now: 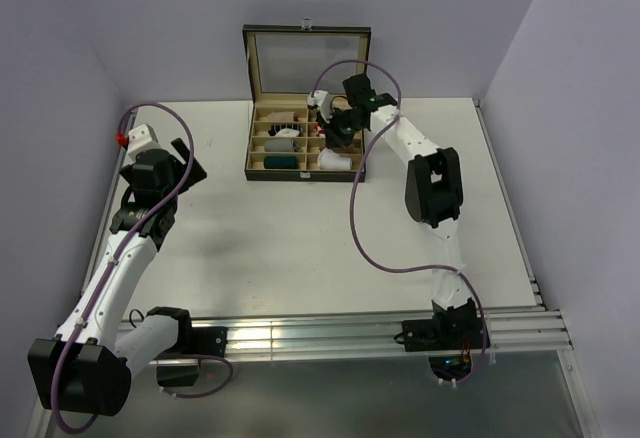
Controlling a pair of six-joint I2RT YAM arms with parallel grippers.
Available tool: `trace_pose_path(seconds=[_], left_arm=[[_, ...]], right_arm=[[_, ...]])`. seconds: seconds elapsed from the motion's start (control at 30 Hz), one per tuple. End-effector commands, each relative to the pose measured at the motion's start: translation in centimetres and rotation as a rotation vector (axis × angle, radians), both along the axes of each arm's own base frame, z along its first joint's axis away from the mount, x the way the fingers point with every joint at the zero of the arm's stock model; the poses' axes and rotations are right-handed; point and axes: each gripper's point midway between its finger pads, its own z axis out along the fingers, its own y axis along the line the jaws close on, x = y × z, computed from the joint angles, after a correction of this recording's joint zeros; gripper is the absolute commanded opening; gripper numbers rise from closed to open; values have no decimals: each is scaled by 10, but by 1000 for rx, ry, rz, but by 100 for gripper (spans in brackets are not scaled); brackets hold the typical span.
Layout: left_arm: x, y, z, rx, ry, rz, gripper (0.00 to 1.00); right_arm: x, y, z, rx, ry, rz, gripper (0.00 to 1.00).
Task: Roll the socks
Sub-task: Place the sock in the storage box.
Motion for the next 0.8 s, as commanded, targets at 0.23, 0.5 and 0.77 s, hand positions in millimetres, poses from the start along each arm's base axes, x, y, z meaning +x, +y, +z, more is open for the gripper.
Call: trace_pose_path(seconds=[0.23, 0.5, 0.77], left_arm=[[3, -2, 11, -1, -53, -26, 99], [2, -3, 12, 0, -56, -32, 99], [2, -2, 11, 1, -54, -27, 99]], right_arm=[[-39, -2, -36, -205, 88, 1, 0], [-47, -4, -63, -335, 86, -4, 0], [-28, -10, -69, -378, 1, -70, 0]])
